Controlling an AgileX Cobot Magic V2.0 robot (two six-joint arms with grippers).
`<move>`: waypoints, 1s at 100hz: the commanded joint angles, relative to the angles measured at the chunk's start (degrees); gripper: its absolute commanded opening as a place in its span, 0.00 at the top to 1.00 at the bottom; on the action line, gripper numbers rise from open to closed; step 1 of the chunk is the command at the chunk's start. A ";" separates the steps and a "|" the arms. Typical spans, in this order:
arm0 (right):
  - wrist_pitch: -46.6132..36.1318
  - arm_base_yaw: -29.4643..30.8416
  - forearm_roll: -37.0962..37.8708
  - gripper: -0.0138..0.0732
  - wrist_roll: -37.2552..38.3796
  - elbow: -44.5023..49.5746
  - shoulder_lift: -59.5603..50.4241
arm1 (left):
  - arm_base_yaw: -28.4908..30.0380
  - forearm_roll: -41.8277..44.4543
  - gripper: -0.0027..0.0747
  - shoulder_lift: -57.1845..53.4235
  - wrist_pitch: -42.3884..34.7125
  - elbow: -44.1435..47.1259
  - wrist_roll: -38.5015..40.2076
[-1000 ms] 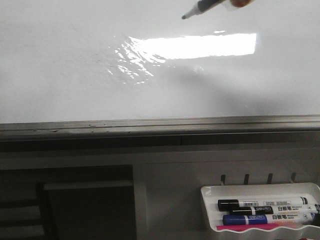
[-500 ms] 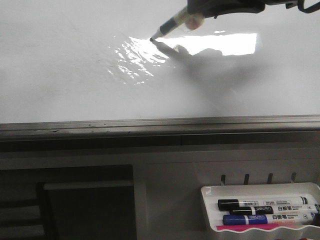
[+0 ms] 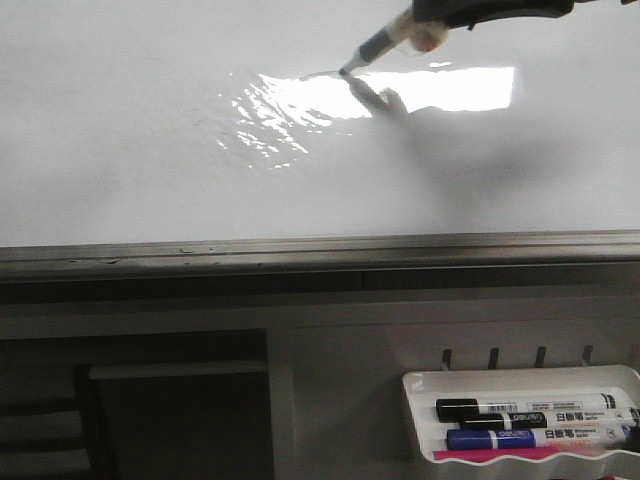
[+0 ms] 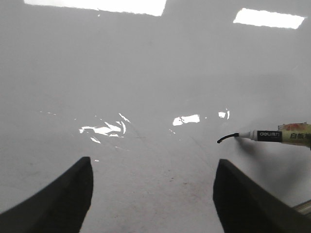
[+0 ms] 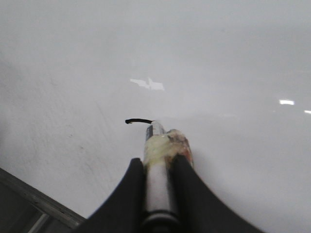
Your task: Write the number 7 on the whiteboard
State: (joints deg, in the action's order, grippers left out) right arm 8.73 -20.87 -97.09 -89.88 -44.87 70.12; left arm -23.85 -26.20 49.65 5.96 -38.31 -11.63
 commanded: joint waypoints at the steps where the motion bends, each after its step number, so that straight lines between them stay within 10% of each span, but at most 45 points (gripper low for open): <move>1: -5.59 2.34 -1.81 0.91 -1.00 -0.28 -1.34 | 0.20 -0.73 0.36 -0.54 -4.41 -1.62 0.49; 68: 19.54 1.69 -1.29 0.91 3.43 8.58 -2.88 | 0.20 -0.55 0.36 -0.54 -5.58 -1.62 0.49; 100: 23.26 1.69 22.34 0.91 26.64 5.26 -7.89 | -10.36 -0.13 0.36 -0.19 -3.48 -1.62 -9.63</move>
State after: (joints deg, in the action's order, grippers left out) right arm 28.68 -19.21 -80.81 -70.62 -36.18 63.68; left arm -29.34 -26.20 49.65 5.63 -38.31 -16.34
